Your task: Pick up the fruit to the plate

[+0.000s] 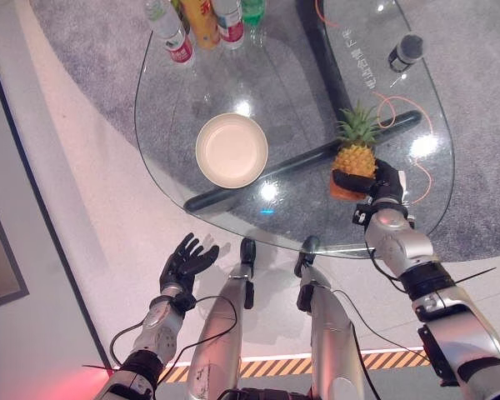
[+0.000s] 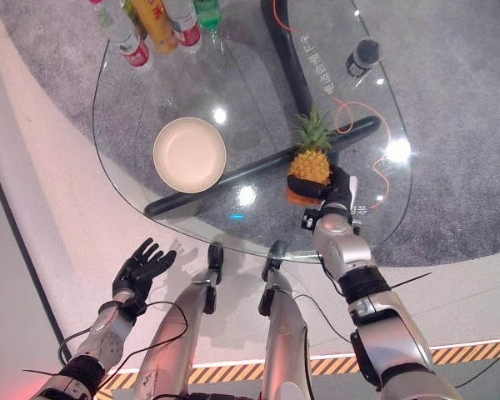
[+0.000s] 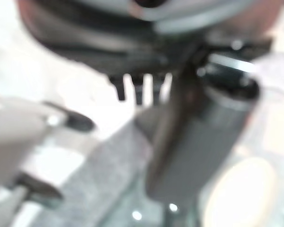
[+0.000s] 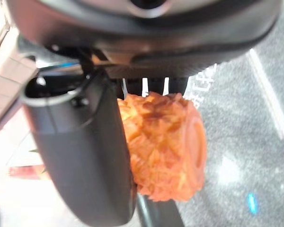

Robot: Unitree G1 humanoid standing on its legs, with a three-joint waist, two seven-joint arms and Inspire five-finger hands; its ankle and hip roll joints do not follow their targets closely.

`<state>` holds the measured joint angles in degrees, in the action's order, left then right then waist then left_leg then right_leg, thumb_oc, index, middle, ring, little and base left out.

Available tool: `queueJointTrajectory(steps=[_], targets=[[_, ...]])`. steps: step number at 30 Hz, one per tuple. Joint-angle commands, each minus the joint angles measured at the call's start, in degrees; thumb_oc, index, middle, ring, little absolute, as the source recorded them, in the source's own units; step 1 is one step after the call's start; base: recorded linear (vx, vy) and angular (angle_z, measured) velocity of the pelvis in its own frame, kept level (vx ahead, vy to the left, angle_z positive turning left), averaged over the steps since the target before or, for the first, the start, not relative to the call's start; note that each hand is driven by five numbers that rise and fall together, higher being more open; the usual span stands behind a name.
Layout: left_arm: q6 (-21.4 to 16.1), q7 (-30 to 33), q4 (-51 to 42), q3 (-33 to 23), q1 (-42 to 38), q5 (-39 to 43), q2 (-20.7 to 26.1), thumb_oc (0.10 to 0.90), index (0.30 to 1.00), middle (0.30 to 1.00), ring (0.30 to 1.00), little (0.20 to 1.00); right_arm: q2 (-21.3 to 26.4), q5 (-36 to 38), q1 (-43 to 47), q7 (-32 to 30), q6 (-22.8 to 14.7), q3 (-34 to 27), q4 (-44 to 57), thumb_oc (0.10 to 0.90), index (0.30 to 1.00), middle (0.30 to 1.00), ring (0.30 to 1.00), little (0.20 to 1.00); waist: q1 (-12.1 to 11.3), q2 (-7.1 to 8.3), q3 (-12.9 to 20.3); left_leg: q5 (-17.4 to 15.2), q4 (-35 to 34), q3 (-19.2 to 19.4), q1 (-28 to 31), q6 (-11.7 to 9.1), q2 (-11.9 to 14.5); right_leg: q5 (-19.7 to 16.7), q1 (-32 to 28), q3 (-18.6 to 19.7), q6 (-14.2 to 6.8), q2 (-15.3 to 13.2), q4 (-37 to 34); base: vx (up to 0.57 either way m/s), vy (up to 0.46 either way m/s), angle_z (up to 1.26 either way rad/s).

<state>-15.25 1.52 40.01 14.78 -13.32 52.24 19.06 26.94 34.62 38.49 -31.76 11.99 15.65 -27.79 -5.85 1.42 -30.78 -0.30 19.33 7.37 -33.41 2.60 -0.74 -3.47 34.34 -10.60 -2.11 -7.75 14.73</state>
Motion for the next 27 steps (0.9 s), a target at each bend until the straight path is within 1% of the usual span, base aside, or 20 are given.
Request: queueJointTrajectory(steps=[1, 4, 6, 7, 9, 10, 12, 13, 15, 16, 18, 19, 22, 23, 25, 27], targets=[[-5.5, 1.7, -6.4, -2.9, 2.4, 1.1, 0.8, 0.800, 0.900, 0.900, 0.900, 0.900, 2.0, -6.3, 0.4, -0.7, -7.7, -5.5, 12.1, 0.100, 0.300, 0.300, 0.300, 0.200, -0.2, -0.89, 1.0, -3.9, -0.8, 0.1, 4.9, -0.1, -1.8, 4.4, -3.7, -1.0, -2.2, 2.8, 6.6, 0.01, -0.050, 0.01], [-6.7, 3.6, -10.9, -3.8, 2.8, 0.4, 1.2, 0.800, 0.900, 0.900, 0.900, 0.900, 0.4, -8.7, -2.7, 1.9, -9.1, -6.3, 17.4, 0.100, 0.300, 0.300, 0.300, 0.200, 0.1, -0.61, 1.0, -4.3, -0.7, 0.1, 6.7, 0.1, -1.8, 4.7, -5.5, -1.1, -2.3, 2.6, 6.7, 0.03, -0.049, 0.00], [-7.7, 4.4, -14.1, -4.7, 3.5, 0.4, 1.4, 0.800, 0.900, 0.900, 0.900, 0.900, -0.5, -10.0, -4.8, 5.2, -10.9, -6.5, 20.6, 0.100, 0.300, 0.300, 0.300, 0.200, 0.1, -0.42, 1.0, -4.5, -0.7, 0.1, 7.9, 0.3, -1.7, 4.9, -6.8, -1.5, -2.3, 2.3, 6.8, 0.03, -0.044, -0.02], [-7.8, 4.8, -15.6, -5.0, 3.8, 0.6, 1.5, 0.800, 0.900, 0.900, 0.900, 0.900, -1.0, -11.0, -5.7, 6.6, -11.4, -6.4, 22.2, 0.100, 0.300, 0.300, 0.300, 0.200, 0.2, -0.38, 1.0, -4.6, -0.7, 0.1, 8.5, 0.3, -1.7, 4.9, -7.3, -1.6, -2.3, 2.2, 6.8, 0.03, -0.042, -0.02], [-7.3, 5.7, -18.8, -5.7, 4.7, 1.7, 1.6, 0.800, 0.900, 0.900, 0.900, 0.900, -1.8, -13.1, -7.4, 11.3, -13.7, -5.9, 25.6, 0.100, 0.300, 0.300, 0.300, 0.200, 0.2, -0.34, 1.0, -4.7, -0.7, 0.1, 9.5, 0.4, -1.8, 4.9, -8.5, -2.0, -2.3, 1.9, 6.7, 0.04, -0.049, 0.00], [-7.2, 5.6, -20.4, -6.1, 4.9, 2.7, 1.7, 0.800, 0.900, 0.900, 0.900, 0.900, -2.1, -14.0, -7.7, 13.1, -14.6, -5.6, 27.3, 0.100, 0.300, 0.300, 0.300, 0.200, 0.1, -0.30, 1.0, -4.8, -0.6, 0.0, 9.8, 0.5, -1.8, 5.0, -8.8, -2.1, -2.3, 1.7, 6.8, 0.04, -0.056, 0.01], [-6.9, 5.1, -22.5, -6.6, 5.2, 3.6, 1.8, 0.800, 0.900, 0.900, 0.900, 0.900, -2.4, -14.8, -8.1, 15.2, -15.2, -5.3, 29.1, 0.100, 0.300, 0.300, 0.300, 0.200, 0.1, -0.21, 1.0, -5.1, -0.4, -0.1, 10.3, 0.5, -1.9, 5.1, -9.4, -2.3, -2.3, 1.6, 6.9, 0.03, -0.055, -0.01], [-6.9, 4.4, -25.1, -6.8, 5.3, 3.8, 2.1, 0.800, 0.900, 0.900, 0.900, 0.900, -2.5, -15.2, -8.6, 18.0, -16.2, -4.7, 30.2, 0.100, 0.300, 0.300, 0.300, 0.200, -0.1, -0.16, 1.0, -5.1, -0.1, -0.1, 10.6, 0.6, -1.9, 5.1, -10.0, -2.5, -2.2, 1.5, 6.9, 0.02, -0.066, 0.00], [-5.9, 4.3, -29.0, -6.4, 5.4, 4.1, 2.6, 0.800, 0.900, 0.900, 0.900, 0.900, -2.3, -14.8, -9.1, 21.1, -16.8, -4.2, 31.6, 0.100, 0.300, 0.300, 0.300, 0.200, -0.3, -0.10, 1.0, -5.2, 0.1, -0.2, 10.7, 0.6, -2.0, 5.2, -10.4, -2.9, -2.2, 1.3, 6.9, 0.02, -0.074, 0.02], [-4.3, 3.4, -31.9, -6.4, 5.6, 4.6, 3.0, 0.800, 0.900, 0.900, 0.900, 0.900, -2.1, -15.2, -9.6, 24.2, -17.7, -3.7, 32.7, 0.100, 0.300, 0.300, 0.300, 0.200, -0.5, 0.02, 1.0, -5.3, 0.2, -0.3, 10.9, 0.6, -1.9, 5.2, -10.8, -3.3, -2.3, 1.1, 6.9, 0.02, -0.087, 0.03], [-3.0, 2.4, -35.8, -5.8, 5.5, 3.5, 4.0, 0.800, 0.900, 0.900, 0.900, 0.900, -1.6, -14.9, -9.6, 27.5, -18.1, -2.8, 35.1, 0.100, 0.300, 0.300, 0.300, 0.200, -0.8, 0.19, 1.0, -5.1, 0.5, -0.5, 10.5, 0.7, -2.0, 5.0, -10.8, -3.8, -2.2, 1.0, 6.9, 0.00, -0.084, 0.04], [-2.0, 1.1, -38.2, -5.1, 5.6, 3.4, 4.7, 0.800, 0.900, 0.900, 0.900, 0.900, -1.1, -15.5, -9.7, 30.3, -18.2, -2.1, 36.4, 0.100, 0.300, 0.300, 0.300, 0.200, -1.0, 0.25, 1.0, -5.5, 0.9, -0.7, 10.5, 0.7, -2.1, 5.3, -11.0, -4.0, -2.2, 0.9, 7.1, 0.00, -0.074, 0.07], [0.3, -2.6, -43.0, -3.8, 5.1, 5.4, 6.3, 0.800, 0.900, 0.900, 0.900, 0.900, 0.6, -16.5, -9.8, 34.6, -19.0, -0.3, 38.1, 0.100, 0.300, 0.300, 0.300, 0.200, -1.3, 0.36, 1.0, -5.3, 1.3, -1.1, 9.9, 0.8, -2.3, 4.8, -10.8, -4.5, -2.2, 0.7, 7.1, 0.02, -0.063, 0.06], [1.1, -4.7, -44.5, -3.4, 5.0, 7.0, 7.0, 0.800, 0.900, 0.900, 0.900, 0.900, 1.3, -16.0, -10.1, 36.4, -19.3, 0.4, 38.7, 0.100, 0.300, 0.300, 0.300, 0.200, -1.4, 0.44, 1.0, -5.3, 1.5, -1.2, 9.8, 0.9, -2.4, 4.8, -10.9, -4.7, -2.2, 0.6, 7.1, 0.01, -0.048, 0.03], [2.3, -7.1, -46.6, -2.3, 4.8, 8.7, 7.8, 0.800, 0.900, 0.900, 0.900, 0.900, 2.0, -15.6, -10.6, 38.4, -19.7, 1.8, 39.3, 0.100, 0.300, 0.300, 0.300, 0.200, -1.5, 0.55, 1.0, -5.7, 1.9, -1.4, 9.8, 0.9, -2.5, 5.0, -11.1, -4.8, -2.3, 0.6, 7.2, 0.01, -0.045, 0.03], [2.6, -8.5, -48.2, -1.6, 4.2, 9.4, 8.7, 0.800, 0.900, 0.900, 0.900, 0.900, 2.3, -15.0, -10.6, 39.6, -19.4, 2.9, 40.0, 0.100, 0.300, 0.300, 0.300, 0.200, -1.5, 0.68, 1.0, -5.4, 1.9, -1.5, 9.4, 1.0, -2.6, 4.6, -10.9, -4.7, -2.2, 0.7, 6.8, 0.00, -0.019, 0.02]])
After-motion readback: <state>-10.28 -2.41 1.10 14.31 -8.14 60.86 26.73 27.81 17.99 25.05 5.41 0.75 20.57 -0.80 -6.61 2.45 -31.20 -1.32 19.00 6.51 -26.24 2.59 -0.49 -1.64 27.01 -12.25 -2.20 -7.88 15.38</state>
